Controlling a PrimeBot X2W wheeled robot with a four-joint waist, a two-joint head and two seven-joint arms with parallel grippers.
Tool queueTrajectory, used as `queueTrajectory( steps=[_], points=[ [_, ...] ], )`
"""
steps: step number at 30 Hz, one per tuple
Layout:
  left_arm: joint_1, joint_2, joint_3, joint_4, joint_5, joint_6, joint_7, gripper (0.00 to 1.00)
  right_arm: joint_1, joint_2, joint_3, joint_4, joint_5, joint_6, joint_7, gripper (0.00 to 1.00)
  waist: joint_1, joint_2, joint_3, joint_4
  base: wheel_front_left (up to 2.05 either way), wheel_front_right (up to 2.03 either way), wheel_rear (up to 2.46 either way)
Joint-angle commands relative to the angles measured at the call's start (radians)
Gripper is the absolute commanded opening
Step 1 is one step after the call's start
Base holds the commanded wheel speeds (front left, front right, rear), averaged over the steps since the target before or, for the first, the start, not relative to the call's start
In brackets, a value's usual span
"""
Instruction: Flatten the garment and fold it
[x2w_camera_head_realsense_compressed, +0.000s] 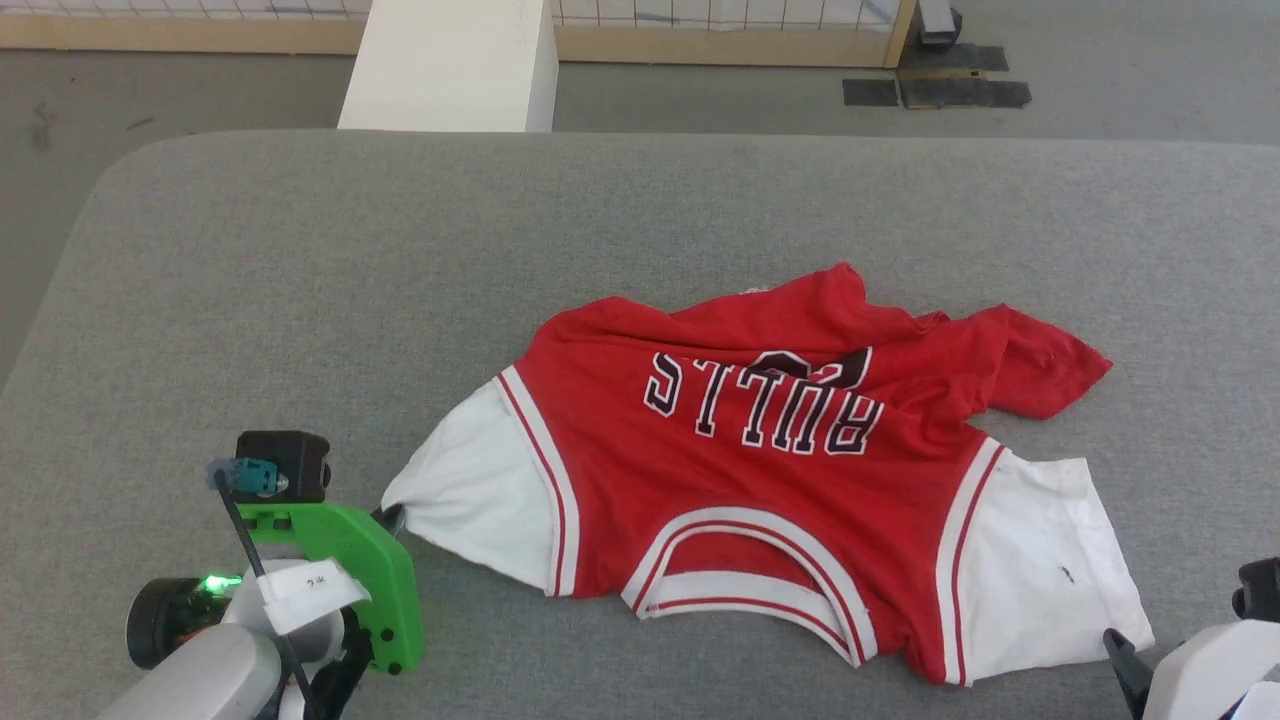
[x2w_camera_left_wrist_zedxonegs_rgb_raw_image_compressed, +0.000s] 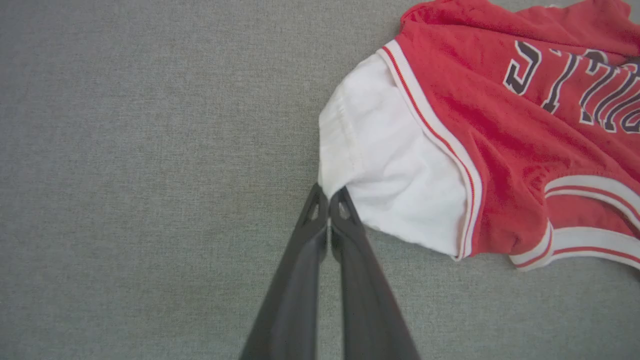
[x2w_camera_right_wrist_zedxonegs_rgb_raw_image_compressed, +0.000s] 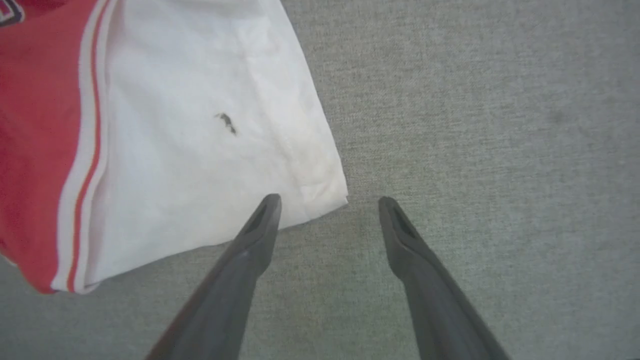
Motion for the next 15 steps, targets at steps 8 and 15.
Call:
queueTrajectory(
  steps=[8,15],
  points=[
    [-0.007,-0.003,-0.013,-0.018,0.014,-0.003,0.01,0.0,-0.053,0.017,0.022,0.058,-0.027,-0.001,0.041,1.0,0.0,0.0,0.052,0.019,0.0,0.0,0.0],
    [-0.02,-0.008,-0.017,-0.003,0.015,-0.009,0.015,0.0,-0.04,0.022,0.08,0.081,-0.021,-0.001,0.076,0.0,0.0,0.0,0.069,0.026,0.0,0.0,0.0]
  ],
)
